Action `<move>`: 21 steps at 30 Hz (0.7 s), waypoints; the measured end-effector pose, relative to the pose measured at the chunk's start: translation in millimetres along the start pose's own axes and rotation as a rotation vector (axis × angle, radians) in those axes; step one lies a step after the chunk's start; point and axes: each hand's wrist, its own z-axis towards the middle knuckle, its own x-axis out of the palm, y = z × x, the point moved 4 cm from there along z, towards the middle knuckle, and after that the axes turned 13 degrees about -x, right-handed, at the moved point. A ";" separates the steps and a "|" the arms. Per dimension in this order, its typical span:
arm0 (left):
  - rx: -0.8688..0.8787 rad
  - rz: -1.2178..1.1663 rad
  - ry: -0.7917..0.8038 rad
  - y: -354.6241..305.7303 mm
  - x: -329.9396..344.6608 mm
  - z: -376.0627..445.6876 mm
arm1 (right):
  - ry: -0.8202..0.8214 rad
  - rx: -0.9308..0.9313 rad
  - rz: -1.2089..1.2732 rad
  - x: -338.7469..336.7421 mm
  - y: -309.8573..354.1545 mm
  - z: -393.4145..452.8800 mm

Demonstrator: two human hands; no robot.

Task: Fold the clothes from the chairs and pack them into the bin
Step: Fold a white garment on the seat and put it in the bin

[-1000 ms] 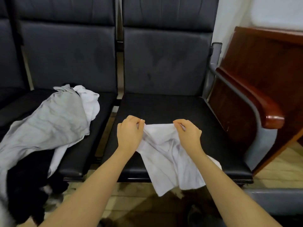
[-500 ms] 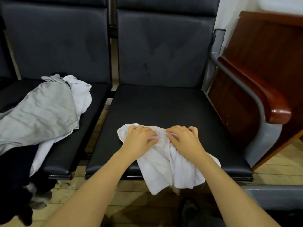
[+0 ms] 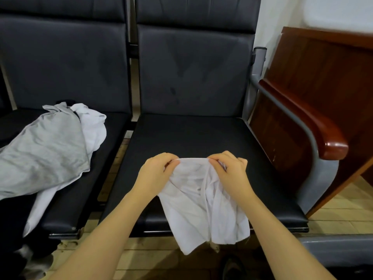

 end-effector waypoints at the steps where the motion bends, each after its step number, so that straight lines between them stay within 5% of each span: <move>1: -0.016 -0.046 -0.001 -2.0 -4.4 0.7 | -0.003 -0.011 -0.007 -1.5 2.3 2.0; 6: -0.031 -0.232 -0.006 -6.5 -20.5 0.7 | 0.033 -0.006 0.031 4.0 4.0 0.8; 13: -0.024 0.038 0.164 15.2 -1.9 -2.1 | 0.162 0.028 -0.122 21.4 -6.6 -3.7; 21: -0.098 -0.027 0.327 23.5 18.4 -17.3 | 0.156 0.040 -0.167 20.9 -11.2 -7.4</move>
